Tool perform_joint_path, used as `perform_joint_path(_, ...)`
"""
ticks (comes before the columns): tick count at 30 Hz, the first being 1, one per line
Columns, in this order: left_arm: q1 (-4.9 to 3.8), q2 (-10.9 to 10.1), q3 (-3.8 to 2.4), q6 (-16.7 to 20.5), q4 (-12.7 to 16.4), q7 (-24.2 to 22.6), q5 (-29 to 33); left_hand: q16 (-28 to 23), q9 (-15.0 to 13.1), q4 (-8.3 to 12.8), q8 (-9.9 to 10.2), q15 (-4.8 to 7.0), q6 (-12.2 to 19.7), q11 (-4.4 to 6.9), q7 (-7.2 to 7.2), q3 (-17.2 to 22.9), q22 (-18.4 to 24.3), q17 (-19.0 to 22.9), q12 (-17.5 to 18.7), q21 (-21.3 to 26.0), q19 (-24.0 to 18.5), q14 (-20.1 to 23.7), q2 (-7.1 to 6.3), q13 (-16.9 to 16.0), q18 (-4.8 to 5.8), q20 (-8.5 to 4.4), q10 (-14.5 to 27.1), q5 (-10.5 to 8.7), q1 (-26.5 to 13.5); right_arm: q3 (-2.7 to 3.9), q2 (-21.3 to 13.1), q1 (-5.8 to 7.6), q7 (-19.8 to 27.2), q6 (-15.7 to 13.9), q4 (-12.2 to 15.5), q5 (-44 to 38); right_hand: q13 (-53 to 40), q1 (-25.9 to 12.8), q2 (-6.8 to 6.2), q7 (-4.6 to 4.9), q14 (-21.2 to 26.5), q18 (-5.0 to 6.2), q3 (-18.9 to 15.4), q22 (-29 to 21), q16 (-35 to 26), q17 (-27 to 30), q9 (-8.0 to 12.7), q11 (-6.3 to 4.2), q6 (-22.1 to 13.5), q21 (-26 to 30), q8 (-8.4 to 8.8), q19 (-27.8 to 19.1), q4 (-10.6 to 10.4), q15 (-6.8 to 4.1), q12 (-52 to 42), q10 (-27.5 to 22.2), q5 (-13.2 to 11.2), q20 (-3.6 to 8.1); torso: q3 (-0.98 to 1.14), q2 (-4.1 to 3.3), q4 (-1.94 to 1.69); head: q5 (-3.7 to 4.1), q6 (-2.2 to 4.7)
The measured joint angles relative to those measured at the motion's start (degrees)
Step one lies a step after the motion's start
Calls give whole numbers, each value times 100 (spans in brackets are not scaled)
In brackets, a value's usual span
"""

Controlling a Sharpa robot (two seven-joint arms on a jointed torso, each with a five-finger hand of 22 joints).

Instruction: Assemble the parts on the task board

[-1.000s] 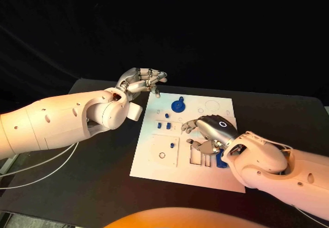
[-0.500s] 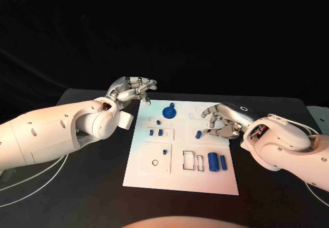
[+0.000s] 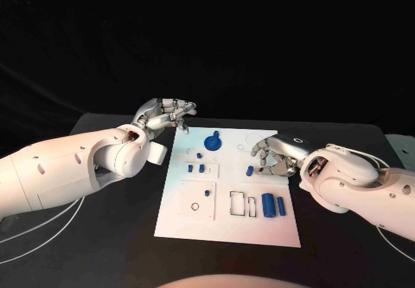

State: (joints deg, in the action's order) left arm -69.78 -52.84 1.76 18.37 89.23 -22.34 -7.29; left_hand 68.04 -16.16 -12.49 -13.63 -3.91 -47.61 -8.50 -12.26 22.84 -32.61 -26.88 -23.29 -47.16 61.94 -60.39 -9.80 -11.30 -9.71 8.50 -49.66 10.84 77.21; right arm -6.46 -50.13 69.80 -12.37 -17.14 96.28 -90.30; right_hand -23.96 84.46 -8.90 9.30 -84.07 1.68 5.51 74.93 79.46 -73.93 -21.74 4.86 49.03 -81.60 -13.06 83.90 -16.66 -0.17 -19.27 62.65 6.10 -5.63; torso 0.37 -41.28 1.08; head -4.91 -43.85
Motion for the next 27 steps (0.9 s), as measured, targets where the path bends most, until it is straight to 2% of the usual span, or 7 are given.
perform_joint_path(5, 1, -3, 0, -1, 2, 3, 0, 0, 0, 0, 0, 0, 0, 0, 0, 0, 0, 0, 0, 0, 0, 0, 0, 0, 0, 0, 0, 0, 0, -13, 97, -53, 10, 125, -69, 35, 376, 90, 90, 31, 15, 11, 114, 0, -212, 293, 56, 48, 303, 359, 0, 10, 17, 48, 439, -239, 0, -55, 0, -3, 3, -9, -19)
perform_joint_path(7, 1, -5, 0, -1, 2, 4, 0, 0, 0, 0, 0, 0, 0, 0, 0, 0, 0, 0, 0, 0, 0, 0, 0, 0, -1, 0, 0, 0, 0, -18, 112, -66, 20, 164, -75, 47, 524, 128, 128, 19, 15, 95, 146, -1, -289, 394, 89, 48, 374, 568, 0, 10, 18, 48, 594, -240, 0, -55, 0, -3, 3, -12, -27)
perform_joint_path(11, 1, -9, 1, -1, 3, 5, 0, 0, 0, 0, 0, 0, 0, 0, 0, 0, -1, -1, 0, 0, 0, 0, 0, 0, 0, 0, 0, 0, 0, -24, 138, -88, 50, 237, -84, 68, 834, 180, 126, -4, -5, 95, 256, -1, -407, 560, 168, 48, 519, 893, 53, -21, 17, 68, 872, -240, 0, -86, 1, -2, 5, -13, -44)
perform_joint_path(14, 1, -10, 1, -1, 3, 7, 0, 0, 0, 0, 0, 0, 0, 0, 0, 0, -1, -1, 0, 0, 0, 0, 0, 0, 0, 0, 0, 0, 0, -27, 161, -105, 78, 267, -91, 78, 1026, 211, 105, -17, -5, 184, 331, -1, -442, 622, 219, 60, 592, 1051, 101, -75, 23, 68, 1023, -225, 0, -92, 0, 1, 11, -13, -47)
perform_joint_path(17, 1, -10, 1, -2, 3, 7, 0, 0, 0, 0, 0, 0, 0, 21, 0, 0, 5, 7, -40, 21, 0, 0, 29, 0, 0, 0, 21, 0, 29, -29, 184, -122, 104, 268, -103, 82, 1160, 288, 182, -36, -5, 184, 438, -1, -442, 648, 250, 68, 657, 1094, 123, -75, 30, 68, 1118, -216, 12, -92, 3, 3, 12, -13, -52)
perform_joint_path(19, -1, -9, 1, -2, 2, 7, 0, 0, 0, 0, 0, 0, 0, 21, 0, 0, 5, 7, -40, 20, 0, 0, 29, 0, 0, 0, 21, 0, 29, -30, 194, -129, 116, 262, -110, 82, 1280, 356, 248, -51, -6, 185, 600, -1, -442, 649, 278, 74, 729, 1094, 146, -75, 32, 68, 1187, -114, -187, -93, 4, 4, 12, -13, -53)
perform_joint_path(27, 0, -10, 1, -2, 0, 11, 0, 0, 0, 0, 0, 0, 0, 21, 0, 0, 5, 7, -40, 20, 0, 0, 29, 0, 0, 0, 21, 0, 28, -32, 224, -142, 136, 183, -125, 69, 1512, 400, 249, -30, -6, 185, 895, -2, -442, 649, 332, 67, 773, 1094, 201, -74, 31, 68, 1303, -10, -266, -93, 4, 5, 10, -4, -57)
